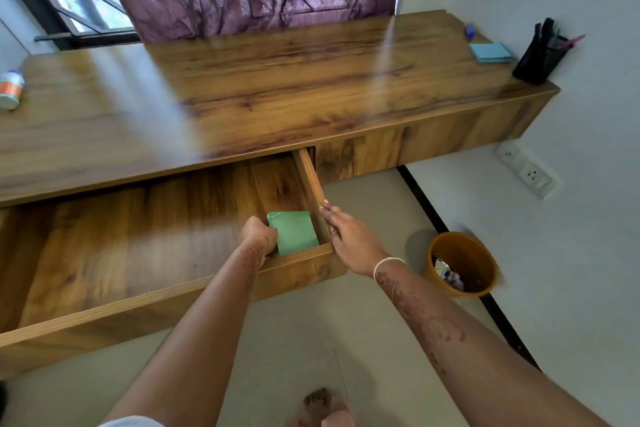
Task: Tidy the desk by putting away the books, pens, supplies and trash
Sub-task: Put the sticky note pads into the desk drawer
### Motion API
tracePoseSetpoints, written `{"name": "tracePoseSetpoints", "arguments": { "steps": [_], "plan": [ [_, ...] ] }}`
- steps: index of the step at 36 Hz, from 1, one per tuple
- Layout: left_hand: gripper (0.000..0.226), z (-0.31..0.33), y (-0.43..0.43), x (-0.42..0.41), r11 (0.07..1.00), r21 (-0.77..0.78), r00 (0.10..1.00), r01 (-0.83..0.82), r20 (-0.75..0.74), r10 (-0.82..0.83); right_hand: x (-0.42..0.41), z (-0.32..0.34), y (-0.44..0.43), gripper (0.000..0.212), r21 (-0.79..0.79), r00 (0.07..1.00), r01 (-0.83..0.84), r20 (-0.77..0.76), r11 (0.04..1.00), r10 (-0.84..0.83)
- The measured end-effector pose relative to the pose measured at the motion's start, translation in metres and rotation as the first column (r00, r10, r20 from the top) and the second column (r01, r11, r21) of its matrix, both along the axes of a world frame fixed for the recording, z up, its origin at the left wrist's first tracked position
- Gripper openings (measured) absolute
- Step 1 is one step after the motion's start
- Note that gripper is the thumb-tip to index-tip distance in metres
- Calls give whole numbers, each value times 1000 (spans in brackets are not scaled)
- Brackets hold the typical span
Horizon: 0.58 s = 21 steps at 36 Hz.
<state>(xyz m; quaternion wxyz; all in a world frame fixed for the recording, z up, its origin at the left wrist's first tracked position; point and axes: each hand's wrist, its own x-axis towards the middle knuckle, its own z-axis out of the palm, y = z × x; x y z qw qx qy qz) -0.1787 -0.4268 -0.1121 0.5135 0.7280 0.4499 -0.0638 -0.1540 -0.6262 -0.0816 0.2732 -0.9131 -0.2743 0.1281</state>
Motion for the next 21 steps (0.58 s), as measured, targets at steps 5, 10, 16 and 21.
{"name": "tracePoseSetpoints", "arguments": {
  "steps": [5,10,16,21],
  "plan": [
    [9,0,-3,0,996,-27,996,85,-39,-86,-1,-7,-2,49,30,1000,-11,28,999,10],
    [16,2,-1,-3,985,-78,985,155,-64,-160,-4,-13,-2,51,36,999,2,52,999,-3],
    [28,1,0,-5,977,-127,981,172,-72,-182,-6,-18,-1,53,49,997,25,70,998,-29],
    [34,-1,6,-7,977,-147,986,157,-33,-164,-6,-20,0,53,57,996,35,78,998,-39]
  ]
}}
